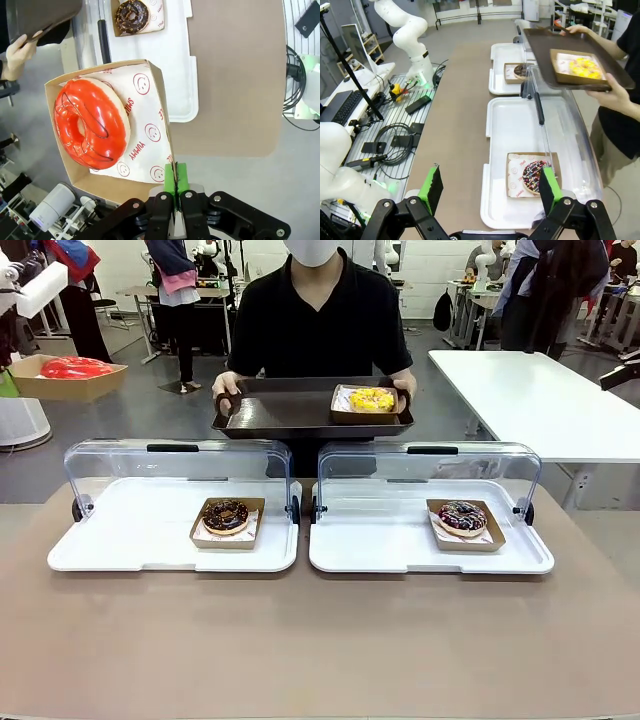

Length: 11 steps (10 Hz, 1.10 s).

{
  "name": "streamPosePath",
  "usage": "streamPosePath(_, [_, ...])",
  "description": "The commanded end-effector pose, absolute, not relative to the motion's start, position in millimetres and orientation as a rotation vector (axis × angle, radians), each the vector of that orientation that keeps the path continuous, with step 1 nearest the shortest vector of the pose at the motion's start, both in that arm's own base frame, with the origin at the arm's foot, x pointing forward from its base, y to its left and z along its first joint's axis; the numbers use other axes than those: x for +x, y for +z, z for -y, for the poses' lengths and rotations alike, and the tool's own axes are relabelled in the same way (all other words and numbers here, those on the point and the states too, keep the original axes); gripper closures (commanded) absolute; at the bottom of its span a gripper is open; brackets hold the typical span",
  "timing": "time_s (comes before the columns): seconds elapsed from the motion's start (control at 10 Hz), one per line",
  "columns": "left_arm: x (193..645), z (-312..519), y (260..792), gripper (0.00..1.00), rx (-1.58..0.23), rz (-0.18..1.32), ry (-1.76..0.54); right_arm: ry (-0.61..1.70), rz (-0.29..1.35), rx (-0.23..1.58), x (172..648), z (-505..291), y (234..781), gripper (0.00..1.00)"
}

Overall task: Provide the desired donut to the person.
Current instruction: Place the picked Paper togo box onto the Handle tray extended by the person.

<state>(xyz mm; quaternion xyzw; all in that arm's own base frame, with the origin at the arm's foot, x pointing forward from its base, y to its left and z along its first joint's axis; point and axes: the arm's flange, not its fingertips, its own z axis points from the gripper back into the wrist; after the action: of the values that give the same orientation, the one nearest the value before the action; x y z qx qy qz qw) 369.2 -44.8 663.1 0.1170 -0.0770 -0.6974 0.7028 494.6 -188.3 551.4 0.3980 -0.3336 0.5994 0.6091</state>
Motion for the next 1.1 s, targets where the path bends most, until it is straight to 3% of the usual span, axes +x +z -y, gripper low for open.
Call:
streamPosePath(0.0, [368,46,664,1.0,0.279,0.174,-1.54,1.382,0.766,0.924,494,187,551,0.0])
streamPosePath(0.3, [369,45,663,0.99,0.26,0.171,-1.552,1.382,0.766,0.924,494,187,551,0.0])
streamPosePath(0.7, [402,128,704,0.99,0.184,0.169,-1.64,1.382,0.766,0.924,494,187,551,0.0])
streamPosePath(1.0, [455,196,687,0.99,0.076,0.109,-1.702,1.382,0.766,0.924,494,187,551,0.0])
